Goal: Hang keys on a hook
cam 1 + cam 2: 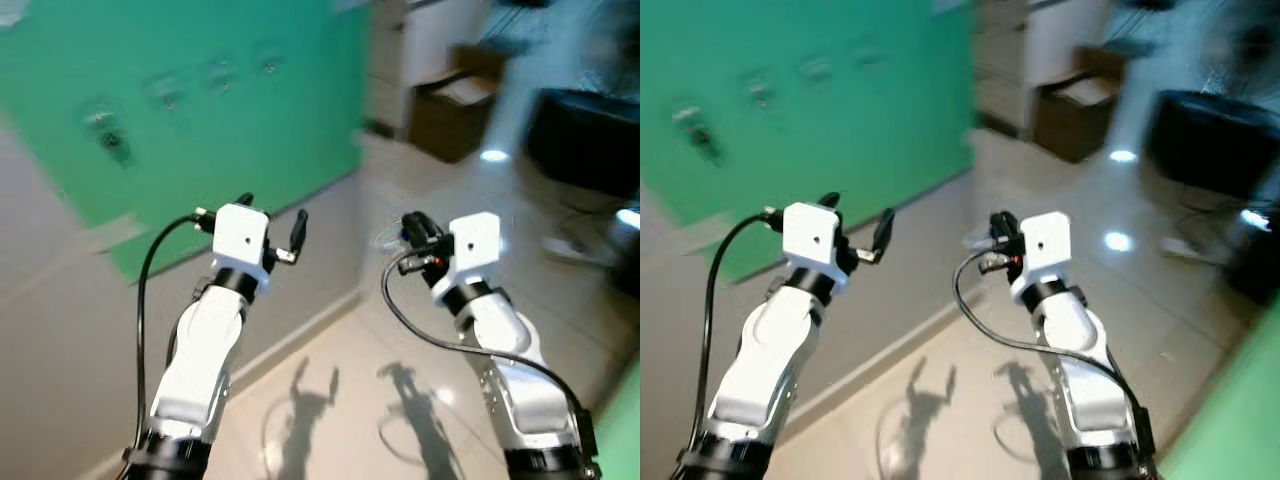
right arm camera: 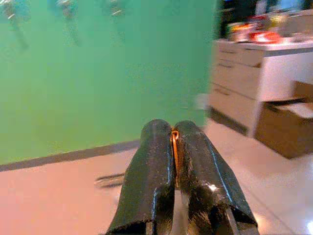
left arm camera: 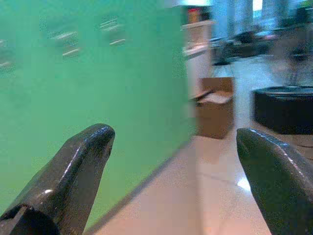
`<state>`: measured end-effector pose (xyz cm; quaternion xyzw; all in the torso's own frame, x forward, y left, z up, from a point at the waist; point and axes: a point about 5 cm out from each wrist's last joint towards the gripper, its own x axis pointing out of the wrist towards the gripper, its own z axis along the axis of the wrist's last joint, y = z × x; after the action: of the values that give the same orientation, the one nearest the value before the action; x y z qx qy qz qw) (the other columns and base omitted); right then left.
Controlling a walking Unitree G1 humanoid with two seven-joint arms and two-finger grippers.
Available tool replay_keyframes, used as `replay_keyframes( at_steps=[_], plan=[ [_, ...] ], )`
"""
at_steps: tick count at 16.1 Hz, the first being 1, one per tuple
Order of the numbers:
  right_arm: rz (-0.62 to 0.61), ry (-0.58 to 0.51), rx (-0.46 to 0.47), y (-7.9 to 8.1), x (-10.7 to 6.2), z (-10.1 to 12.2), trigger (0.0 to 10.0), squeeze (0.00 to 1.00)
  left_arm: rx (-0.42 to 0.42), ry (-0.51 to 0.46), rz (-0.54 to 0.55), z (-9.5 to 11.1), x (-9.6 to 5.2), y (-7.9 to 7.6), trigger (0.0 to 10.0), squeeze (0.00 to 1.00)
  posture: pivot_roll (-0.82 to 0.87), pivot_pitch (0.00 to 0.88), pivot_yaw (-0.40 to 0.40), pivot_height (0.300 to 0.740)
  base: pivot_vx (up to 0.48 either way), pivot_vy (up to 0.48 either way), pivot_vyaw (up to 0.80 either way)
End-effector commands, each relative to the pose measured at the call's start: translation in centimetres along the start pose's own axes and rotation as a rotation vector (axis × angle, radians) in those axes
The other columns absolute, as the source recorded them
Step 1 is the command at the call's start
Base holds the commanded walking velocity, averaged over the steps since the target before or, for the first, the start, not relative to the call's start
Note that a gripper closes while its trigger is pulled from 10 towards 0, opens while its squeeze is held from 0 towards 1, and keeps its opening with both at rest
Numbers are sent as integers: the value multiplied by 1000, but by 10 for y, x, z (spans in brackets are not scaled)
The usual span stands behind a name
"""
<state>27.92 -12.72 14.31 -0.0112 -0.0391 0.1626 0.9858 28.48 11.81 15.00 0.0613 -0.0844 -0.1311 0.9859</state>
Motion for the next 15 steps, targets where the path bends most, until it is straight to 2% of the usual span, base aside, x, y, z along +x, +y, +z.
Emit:
replay_keyframes(
  at_steps=[1,4,6,8,11,15],
  plan=[
    [51,-18,16,13,5,3,10000,0,26,29,36,-6,-5,11,10000,0,-42,0,60,740,322,0,800],
    [93,-18,12,16,7,2,10000,0,26,47,57,-11,-10,14,10000,0,-31,0,36,740,319,0,800],
    [117,-19,11,15,8,3,10000,0,-2,65,78,-15,-14,14,10000,0,-20,0,17,740,281,0,800],
    [152,-18,15,15,10,3,10000,0,-20,69,79,-18,-18,15,10000,0,-13,0,1,740,0,0,800],
    [178,-40,13,18,15,8,10000,0,10,44,94,-14,-16,19,10000,0,-19,0,-1,740,0,0,800],
    [172,-89,41,19,23,19,10000,0,28,35,101,-10,-11,20,10000,0,-22,0,11,740,0,-386,800]
  ],
)
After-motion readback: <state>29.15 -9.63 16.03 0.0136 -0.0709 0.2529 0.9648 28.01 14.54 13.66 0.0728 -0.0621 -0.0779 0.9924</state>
